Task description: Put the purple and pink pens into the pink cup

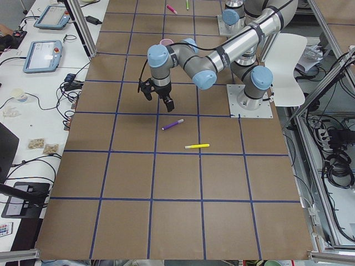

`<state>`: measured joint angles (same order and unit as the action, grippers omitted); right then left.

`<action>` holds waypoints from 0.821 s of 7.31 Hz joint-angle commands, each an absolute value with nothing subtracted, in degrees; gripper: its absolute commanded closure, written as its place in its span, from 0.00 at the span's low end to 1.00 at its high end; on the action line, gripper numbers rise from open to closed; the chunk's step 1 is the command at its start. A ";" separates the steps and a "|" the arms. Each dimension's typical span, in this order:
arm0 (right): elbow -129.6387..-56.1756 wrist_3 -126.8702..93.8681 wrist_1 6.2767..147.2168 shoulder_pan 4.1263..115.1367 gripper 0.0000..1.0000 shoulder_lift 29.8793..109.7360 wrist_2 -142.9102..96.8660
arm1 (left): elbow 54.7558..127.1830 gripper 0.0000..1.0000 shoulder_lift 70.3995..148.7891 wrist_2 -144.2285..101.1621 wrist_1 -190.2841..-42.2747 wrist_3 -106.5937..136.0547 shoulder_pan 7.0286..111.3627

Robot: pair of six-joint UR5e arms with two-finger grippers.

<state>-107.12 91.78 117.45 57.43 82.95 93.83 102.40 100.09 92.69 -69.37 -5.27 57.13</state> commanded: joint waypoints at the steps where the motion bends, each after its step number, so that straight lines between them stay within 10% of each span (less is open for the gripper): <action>1: -113.08 116.44 118.56 50.12 0.00 82.79 85.38 | 103.53 0.00 106.05 92.46 -61.99 -5.71 56.60; 6: -108.83 151.23 123.40 47.20 0.00 70.88 70.42 | 105.64 0.00 112.40 92.64 -55.39 -5.45 56.69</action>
